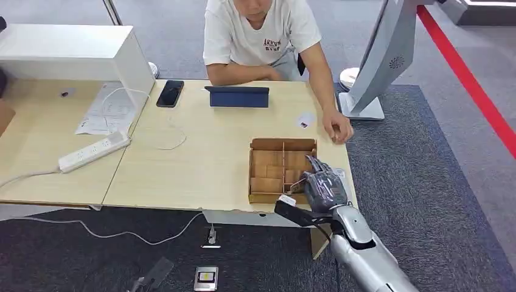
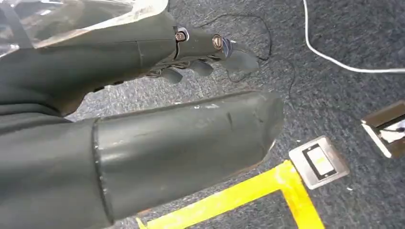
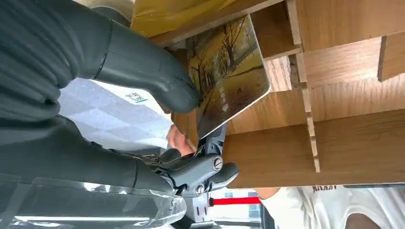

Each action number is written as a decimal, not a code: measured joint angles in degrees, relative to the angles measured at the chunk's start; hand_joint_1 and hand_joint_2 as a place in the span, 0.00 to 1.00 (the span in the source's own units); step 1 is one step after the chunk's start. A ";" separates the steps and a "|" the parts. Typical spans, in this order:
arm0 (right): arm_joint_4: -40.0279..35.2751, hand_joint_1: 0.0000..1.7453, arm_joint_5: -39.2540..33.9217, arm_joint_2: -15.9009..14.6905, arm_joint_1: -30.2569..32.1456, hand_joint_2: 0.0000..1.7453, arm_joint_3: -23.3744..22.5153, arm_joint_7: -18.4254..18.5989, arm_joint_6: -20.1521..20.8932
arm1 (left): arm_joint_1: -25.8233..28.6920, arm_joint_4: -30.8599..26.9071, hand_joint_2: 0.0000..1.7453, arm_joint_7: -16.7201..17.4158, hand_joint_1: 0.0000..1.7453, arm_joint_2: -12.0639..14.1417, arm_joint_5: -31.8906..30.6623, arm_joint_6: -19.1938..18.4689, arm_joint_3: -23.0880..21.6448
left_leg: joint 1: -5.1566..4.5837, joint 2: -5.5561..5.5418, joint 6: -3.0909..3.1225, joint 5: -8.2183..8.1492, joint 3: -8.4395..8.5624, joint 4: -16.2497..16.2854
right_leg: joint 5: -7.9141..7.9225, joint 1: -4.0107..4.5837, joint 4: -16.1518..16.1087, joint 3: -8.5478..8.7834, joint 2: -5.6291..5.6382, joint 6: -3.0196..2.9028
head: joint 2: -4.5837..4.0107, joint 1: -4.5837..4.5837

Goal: Pass the card to the sensor for recognition and then transmit it.

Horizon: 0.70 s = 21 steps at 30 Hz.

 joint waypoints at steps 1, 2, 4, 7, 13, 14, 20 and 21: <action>0.00 1.00 -0.26 0.09 -0.13 1.00 0.00 0.00 -0.28 | -0.19 0.00 0.00 0.28 0.00 0.07 -0.07 -0.35 -0.02 | 0.01 0.00 0.00 0.00 0.00 0.00 | 0.00 0.01 0.00 0.00 0.00 0.00 | 0.00 0.02; -0.02 1.00 -0.50 0.17 -0.31 1.00 0.00 0.00 -0.54 | -0.36 0.00 0.00 0.48 0.00 0.22 -0.17 -0.44 -0.04 | 0.01 0.00 0.00 0.00 0.00 0.00 | 0.01 0.00 0.00 0.00 0.00 -0.01 | 0.00 0.02; -0.04 1.00 -0.79 0.28 -0.84 1.00 -0.02 -0.04 -1.01 | -0.69 0.00 0.00 0.54 0.00 0.42 -0.41 -0.52 -0.04 | 0.01 0.00 -0.01 0.01 0.01 0.00 | 0.01 0.00 0.01 0.01 0.00 -0.01 | 0.00 0.02; -0.39 1.00 -2.45 0.28 -1.60 1.00 -0.26 -1.05 -2.56 | -0.79 0.00 0.00 0.46 0.00 0.55 -1.05 -0.52 -0.04 | 0.00 0.00 -0.01 0.01 0.01 0.00 | 0.01 0.00 0.01 0.00 0.00 -0.01 | 0.00 0.02; -4.62 1.00 -5.29 -0.42 -4.41 1.00 -2.95 -2.34 -3.95 | -1.01 0.00 0.00 0.04 0.00 0.83 -2.10 -0.59 -0.04 | -0.01 0.02 -0.01 0.02 0.02 0.01 | 0.02 -0.01 0.01 0.00 0.00 -0.01 | 0.00 0.00; -5.78 1.00 -5.70 -0.81 -5.11 1.00 -3.62 -2.43 -3.93 | -1.06 0.00 0.00 -0.43 0.00 0.85 -2.18 -0.41 -0.04 | -0.01 0.02 -0.01 0.03 0.02 0.01 | 0.02 -0.01 0.01 0.00 0.00 -0.01 | 0.00 0.02; -11.85 1.00 -6.29 -2.80 -7.77 1.00 -7.28 -2.67 -2.69 | -1.14 0.00 0.00 -1.29 0.00 0.79 -3.26 0.31 -0.09 | -0.01 0.02 -0.01 0.03 0.03 0.01 | 0.02 -0.01 0.01 0.00 0.00 -0.01 | 0.00 0.02; -12.72 1.00 -6.29 -3.02 -8.10 1.00 -7.76 -2.60 -2.56 | -1.28 0.00 0.00 -0.90 0.00 0.83 -3.52 0.00 -0.11 | -0.01 0.02 -0.01 0.03 0.03 0.01 | 0.02 -0.01 0.01 -0.01 0.00 -0.01 | 0.00 0.00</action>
